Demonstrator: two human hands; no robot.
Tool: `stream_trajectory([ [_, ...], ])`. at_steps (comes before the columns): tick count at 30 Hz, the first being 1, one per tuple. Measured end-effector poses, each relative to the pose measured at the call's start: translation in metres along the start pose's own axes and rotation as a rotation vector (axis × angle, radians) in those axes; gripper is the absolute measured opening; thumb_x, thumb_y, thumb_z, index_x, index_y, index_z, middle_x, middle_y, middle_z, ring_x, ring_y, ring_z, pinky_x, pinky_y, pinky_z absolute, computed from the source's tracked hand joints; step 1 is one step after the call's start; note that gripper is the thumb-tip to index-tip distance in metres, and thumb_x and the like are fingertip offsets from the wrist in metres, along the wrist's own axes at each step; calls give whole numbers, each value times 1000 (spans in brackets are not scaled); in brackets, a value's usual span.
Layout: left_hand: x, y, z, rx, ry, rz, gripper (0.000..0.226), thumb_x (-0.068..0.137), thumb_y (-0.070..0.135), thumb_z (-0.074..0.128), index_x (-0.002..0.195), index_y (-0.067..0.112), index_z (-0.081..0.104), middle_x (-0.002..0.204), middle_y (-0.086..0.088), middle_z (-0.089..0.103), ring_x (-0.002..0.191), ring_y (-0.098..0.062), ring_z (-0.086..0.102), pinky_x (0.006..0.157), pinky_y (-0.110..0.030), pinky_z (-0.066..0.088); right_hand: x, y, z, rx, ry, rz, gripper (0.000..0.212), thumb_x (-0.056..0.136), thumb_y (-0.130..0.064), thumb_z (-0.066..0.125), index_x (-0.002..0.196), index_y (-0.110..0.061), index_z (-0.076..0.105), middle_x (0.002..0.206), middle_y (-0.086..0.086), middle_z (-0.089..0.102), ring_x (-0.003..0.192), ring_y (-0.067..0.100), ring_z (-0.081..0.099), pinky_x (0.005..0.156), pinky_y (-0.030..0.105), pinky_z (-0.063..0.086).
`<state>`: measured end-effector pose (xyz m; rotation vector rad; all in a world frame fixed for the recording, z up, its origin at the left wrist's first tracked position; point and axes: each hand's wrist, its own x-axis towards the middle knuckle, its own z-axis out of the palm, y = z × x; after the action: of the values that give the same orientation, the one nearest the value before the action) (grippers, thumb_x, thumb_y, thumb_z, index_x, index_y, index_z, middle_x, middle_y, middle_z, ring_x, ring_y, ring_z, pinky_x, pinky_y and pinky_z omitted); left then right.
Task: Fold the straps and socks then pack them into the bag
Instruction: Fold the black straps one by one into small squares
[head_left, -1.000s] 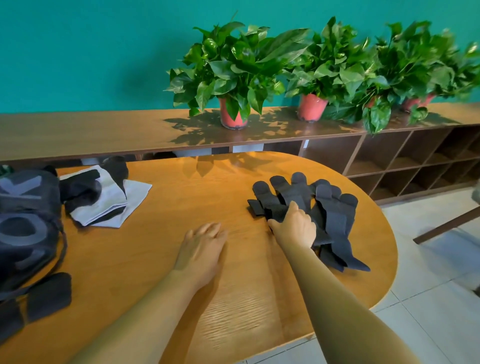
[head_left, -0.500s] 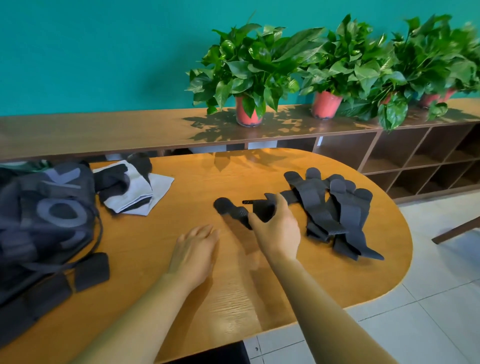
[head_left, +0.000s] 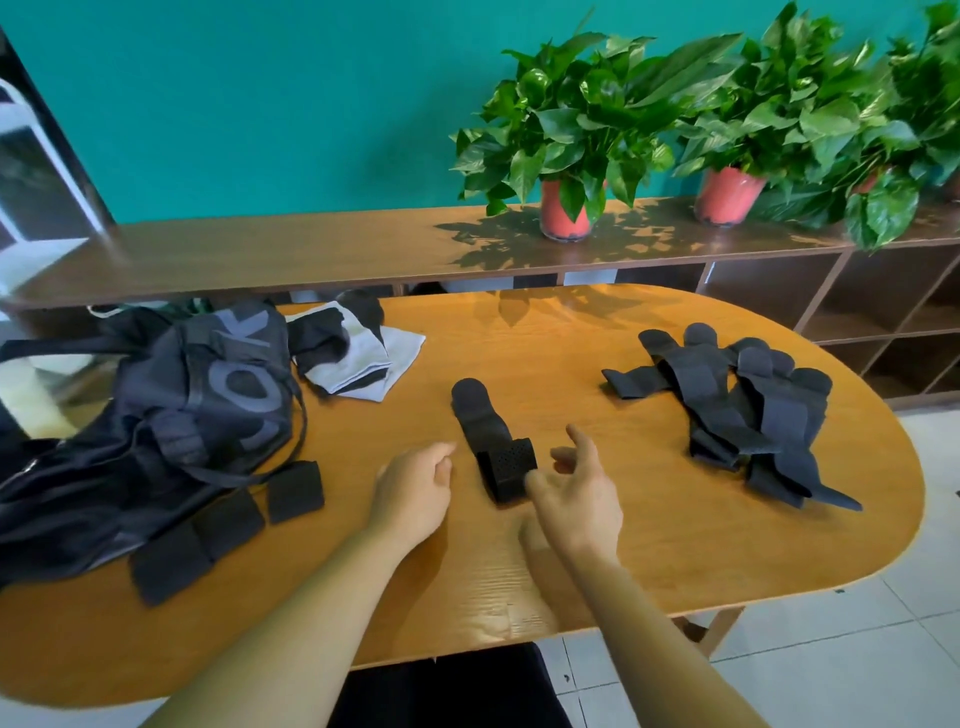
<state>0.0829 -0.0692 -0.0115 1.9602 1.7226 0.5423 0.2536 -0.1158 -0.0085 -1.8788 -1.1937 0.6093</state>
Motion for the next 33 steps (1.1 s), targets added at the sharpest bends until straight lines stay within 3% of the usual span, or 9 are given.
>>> stream_trajectory([
  [4,9,8,8,-132,8,-88,30,102,29,38,122,30,60,116,9,65,113,-17,57,104,-43,40,37,14,-23,12,-146,-65,38,90,-8,48,124,-23,57,104,-11,67,89,10,61,78,31,52],
  [9,20,21,14,-131,33,-136,38,100,48,30,83,28,58,89,14,67,94,-15,59,98,-41,36,90,-2,-18,55,-394,-139,47,89,4,40,120,-24,60,101,-10,70,88,8,58,77,23,44],
  [11,25,25,15,-151,20,-151,33,95,57,36,94,33,58,96,15,68,101,-13,59,101,-42,34,106,-5,-7,53,-508,-107,49,88,2,40,119,-30,58,103,-9,71,85,7,57,75,23,43],
  [14,31,30,15,-192,-7,-184,49,83,66,51,120,34,59,88,21,62,102,-9,59,102,-43,37,119,-3,8,81,-650,13,44,82,-4,48,112,-34,60,100,-5,73,104,8,60,104,31,39],
  [17,35,36,18,-289,-30,-211,51,80,50,68,126,30,55,82,20,63,93,-7,59,99,-42,42,122,3,13,146,-695,120,42,78,-5,48,107,-31,63,98,-2,74,108,7,61,115,36,28],
  [22,36,51,16,-728,-194,-286,56,83,13,71,134,19,49,102,-1,69,98,-13,63,70,-21,46,116,2,11,29,-610,34,37,63,-53,64,99,-44,69,130,-7,57,133,16,37,114,40,20],
  [26,21,52,-3,-673,-240,-158,30,86,9,65,112,23,64,98,5,71,94,-8,64,69,-15,49,109,-4,3,-121,-609,-128,31,98,-38,41,124,-32,58,133,-13,49,137,13,26,113,38,10],
  [30,-8,34,-22,-447,-313,81,25,86,9,64,86,32,72,80,15,69,76,3,61,70,-10,47,100,-11,0,-213,-647,-121,40,101,-40,27,129,-29,55,142,-14,44,142,10,14,112,42,1],
  [33,-26,17,-20,-230,-353,222,30,85,16,69,80,46,70,88,20,67,90,2,59,88,-20,44,93,-16,2,-422,-669,-214,39,99,-44,33,133,-38,50,149,-18,35,144,11,8,111,42,1],
])
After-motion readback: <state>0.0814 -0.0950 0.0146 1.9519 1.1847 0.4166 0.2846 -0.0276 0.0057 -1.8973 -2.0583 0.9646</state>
